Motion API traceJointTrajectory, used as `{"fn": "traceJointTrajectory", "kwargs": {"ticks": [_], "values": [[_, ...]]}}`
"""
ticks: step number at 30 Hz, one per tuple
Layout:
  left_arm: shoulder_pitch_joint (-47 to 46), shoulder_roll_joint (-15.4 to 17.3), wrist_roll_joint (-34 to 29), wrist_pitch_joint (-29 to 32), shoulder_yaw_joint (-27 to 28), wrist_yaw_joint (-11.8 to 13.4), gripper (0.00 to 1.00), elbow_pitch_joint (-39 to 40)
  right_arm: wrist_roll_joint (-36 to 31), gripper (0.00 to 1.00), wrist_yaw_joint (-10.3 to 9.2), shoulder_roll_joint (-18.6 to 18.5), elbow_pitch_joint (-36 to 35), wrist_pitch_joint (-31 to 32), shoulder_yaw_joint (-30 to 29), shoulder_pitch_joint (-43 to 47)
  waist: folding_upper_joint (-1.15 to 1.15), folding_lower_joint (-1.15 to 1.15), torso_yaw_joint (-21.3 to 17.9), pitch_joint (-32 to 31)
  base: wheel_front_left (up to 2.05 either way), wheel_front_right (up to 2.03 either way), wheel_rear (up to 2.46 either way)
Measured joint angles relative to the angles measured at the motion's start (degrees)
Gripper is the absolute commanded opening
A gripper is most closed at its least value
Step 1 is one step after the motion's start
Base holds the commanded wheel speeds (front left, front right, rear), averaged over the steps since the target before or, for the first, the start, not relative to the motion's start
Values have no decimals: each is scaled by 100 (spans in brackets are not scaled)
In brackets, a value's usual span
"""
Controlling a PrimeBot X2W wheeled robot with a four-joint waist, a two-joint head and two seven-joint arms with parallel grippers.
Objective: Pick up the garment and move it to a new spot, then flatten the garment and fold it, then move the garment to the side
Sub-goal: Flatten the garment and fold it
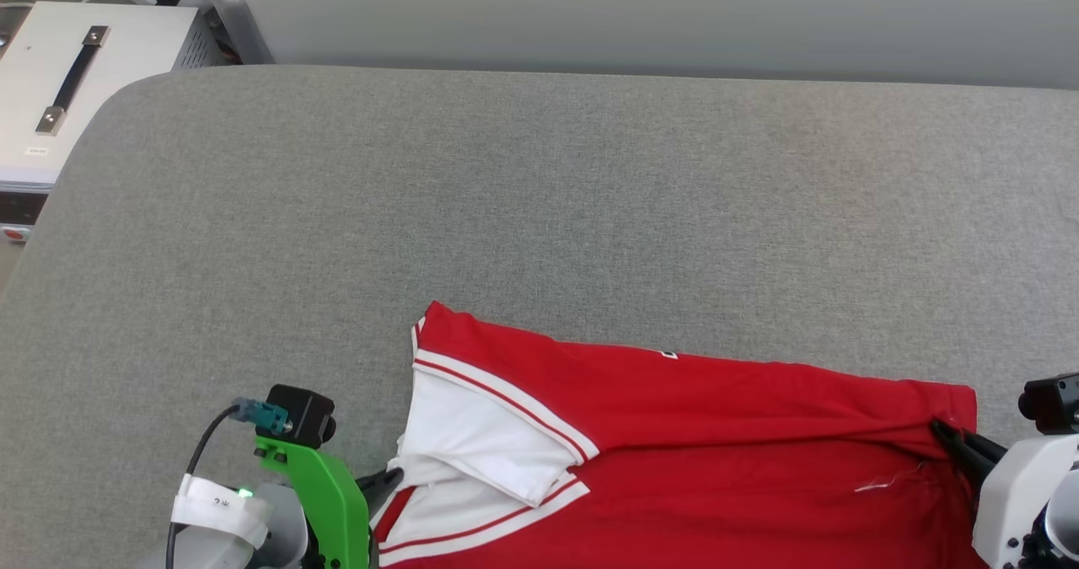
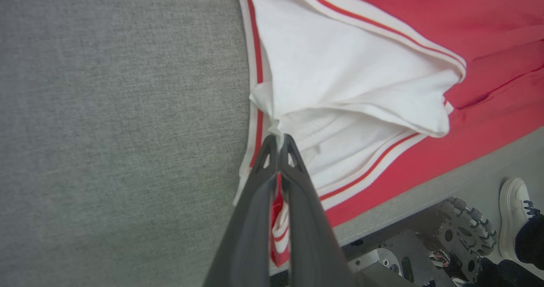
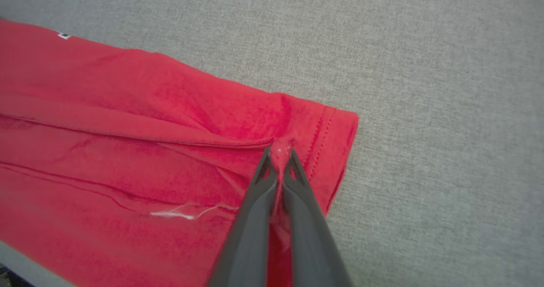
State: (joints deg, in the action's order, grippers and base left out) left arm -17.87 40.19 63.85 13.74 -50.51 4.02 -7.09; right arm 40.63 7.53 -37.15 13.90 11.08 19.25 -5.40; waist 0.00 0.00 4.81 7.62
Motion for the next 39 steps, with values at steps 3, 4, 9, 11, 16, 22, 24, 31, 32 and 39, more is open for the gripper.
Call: {"fn": "traceJointTrajectory", "kwargs": {"ticks": [3, 4, 9, 11, 16, 22, 24, 31, 32, 39], "values": [[1, -10, -34, -1, -26, 0, 0, -76, -1, 0, 0, -94, 2, 1, 103, 2, 0, 0, -7, -11, 0, 0, 0], [2, -19, -34, 0, -40, 0, 0, -93, 3, 0, 0, -110, 4, 2, 129, 2, 0, 0, -7, -11, 0, 0, 0], [9, -134, -144, -14, -171, -9, 0, -238, 35, 0, 0, -244, 11, 93, 377, 3, 0, 0, -1, 14, 0, 0, 0], [12, -203, -213, -91, -224, -11, 0, -370, 4, 0, 0, -312, 33, 131, 501, 3, 0, 0, -7, 28, 0, 0, 0], [19, -420, -242, -175, -293, -34, 23, -559, 34, 100, 0, -325, 100, 154, 617, -1, 0, 0, -5, 37, 0, 0, 0], [21, -580, -353, -346, -331, -68, 100, -710, 177, 100, 0, -290, 135, 129, 670, -7, 0, 0, -7, -68, 0, 0, 0], [30, -615, -394, -485, -315, -57, 100, -719, 270, 100, 0, -304, 100, 137, 675, -5, 0, 0, -9, -143, 0, 0, 0], [90, -613, -482, -1273, 47, 164, 100, -511, 818, 100, -1, -285, -259, 467, 234, 136, 0, 0, -1, -425, 0, 0, 0], [93, -610, -505, -1385, 92, 212, 100, -471, 850, 100, -1, -280, -297, 523, 153, 190, 0, 0, 4, -455, 0, 0, 0], [188, -621, -711, -2327, 452, 449, 100, -143, 981, 100, -1, -45, -453, 1274, -749, 560, 0, 0, 86, -577, 0, 0, 0]]}}
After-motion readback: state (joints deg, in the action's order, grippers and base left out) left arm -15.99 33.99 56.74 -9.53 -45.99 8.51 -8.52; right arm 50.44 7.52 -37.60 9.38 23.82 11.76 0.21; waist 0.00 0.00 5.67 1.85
